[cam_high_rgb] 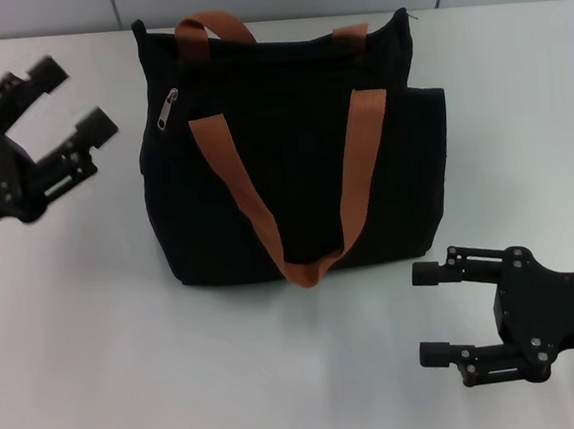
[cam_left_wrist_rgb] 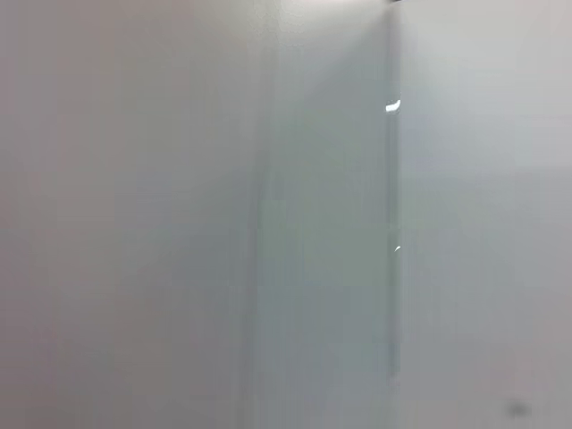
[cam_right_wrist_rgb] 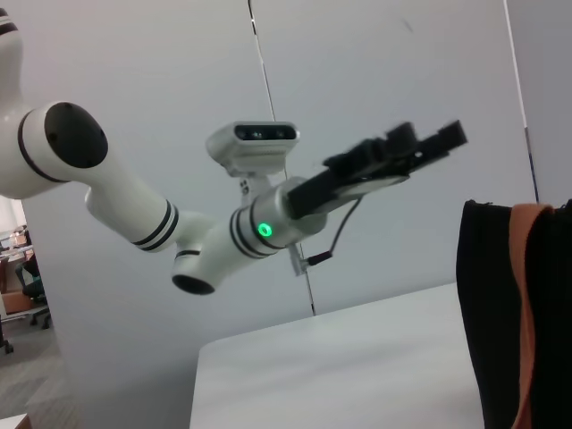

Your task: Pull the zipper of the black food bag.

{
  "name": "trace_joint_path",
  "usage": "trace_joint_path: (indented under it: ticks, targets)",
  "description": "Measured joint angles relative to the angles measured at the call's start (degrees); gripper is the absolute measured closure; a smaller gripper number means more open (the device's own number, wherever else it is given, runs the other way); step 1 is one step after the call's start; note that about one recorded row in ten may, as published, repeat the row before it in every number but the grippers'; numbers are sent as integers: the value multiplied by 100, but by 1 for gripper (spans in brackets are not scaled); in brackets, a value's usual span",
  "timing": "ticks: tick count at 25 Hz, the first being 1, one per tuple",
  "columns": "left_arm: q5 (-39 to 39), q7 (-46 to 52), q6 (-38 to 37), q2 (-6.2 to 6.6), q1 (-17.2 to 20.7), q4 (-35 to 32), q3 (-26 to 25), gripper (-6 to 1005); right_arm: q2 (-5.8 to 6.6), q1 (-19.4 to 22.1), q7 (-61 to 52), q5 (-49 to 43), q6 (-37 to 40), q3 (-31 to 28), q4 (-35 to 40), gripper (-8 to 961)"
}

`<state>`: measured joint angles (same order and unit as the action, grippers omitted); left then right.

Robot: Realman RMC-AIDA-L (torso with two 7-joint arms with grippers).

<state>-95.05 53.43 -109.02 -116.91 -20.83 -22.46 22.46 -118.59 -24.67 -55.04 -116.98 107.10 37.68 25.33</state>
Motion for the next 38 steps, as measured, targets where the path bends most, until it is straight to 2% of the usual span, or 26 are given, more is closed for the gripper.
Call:
trace_joint_path:
  ticks: [1, 3, 4, 5, 6, 8, 9, 11, 12, 16, 18, 25, 30, 31, 38]
  targets:
    - [-11, 29, 156, 69, -36, -14, -16, 185, 2, 5, -1, 0, 0, 0, 2, 174]
    - [-37, 56, 269, 118, -58, -20, 18, 186, 4, 9, -2, 0, 1, 0, 5, 174]
    - [-145, 146, 571, 318, -159, -34, 248, 186, 4, 10, -4, 0, 1, -2, 7, 175]
    - [-196, 186, 674, 386, -197, -35, 329, 187, 4, 15, -10, 0, 3, -7, 12, 175]
    - [-230, 215, 745, 430, -222, -37, 376, 187, 4, 15, -10, 0, 3, -7, 12, 175]
    - [-230, 215, 745, 430, -222, -37, 376, 188, 4, 17, -12, 0, 4, -7, 16, 175]
    - [-321, 271, 883, 502, -282, -62, 437, 188, 3, 17, -12, 0, 4, -7, 19, 175]
    - [-321, 271, 883, 502, -282, -62, 437, 189, 3, 17, -15, 0, 5, -7, 22, 176]
    - [-782, 354, 1099, 546, -439, -262, 471, 190, 3, 17, -17, 0, 5, -7, 23, 176]
    - [-782, 354, 1099, 546, -439, -262, 471, 192, 4, 15, -30, 0, 20, -6, 31, 177]
    - [-1206, 299, 1701, 442, -666, -382, 588, 193, 7, 15, -31, 0, 45, -7, 36, 177]
    - [-1241, -38, 2312, 275, -861, -407, 801, 196, 12, 7, -99, 0, 75, -15, 42, 178]
    - [-1242, -57, 2312, 249, -960, -412, 834, 199, 12, -3, -107, 0, 75, -15, 42, 179]
    - [-1200, -141, 2319, 213, -1003, -417, 773, 199, 12, -3, -107, 0, 75, -15, 42, 179]
    - [-997, -434, 2258, 195, -940, -409, 623, 203, 14, 4, -110, 0, 75, -15, 43, 180]
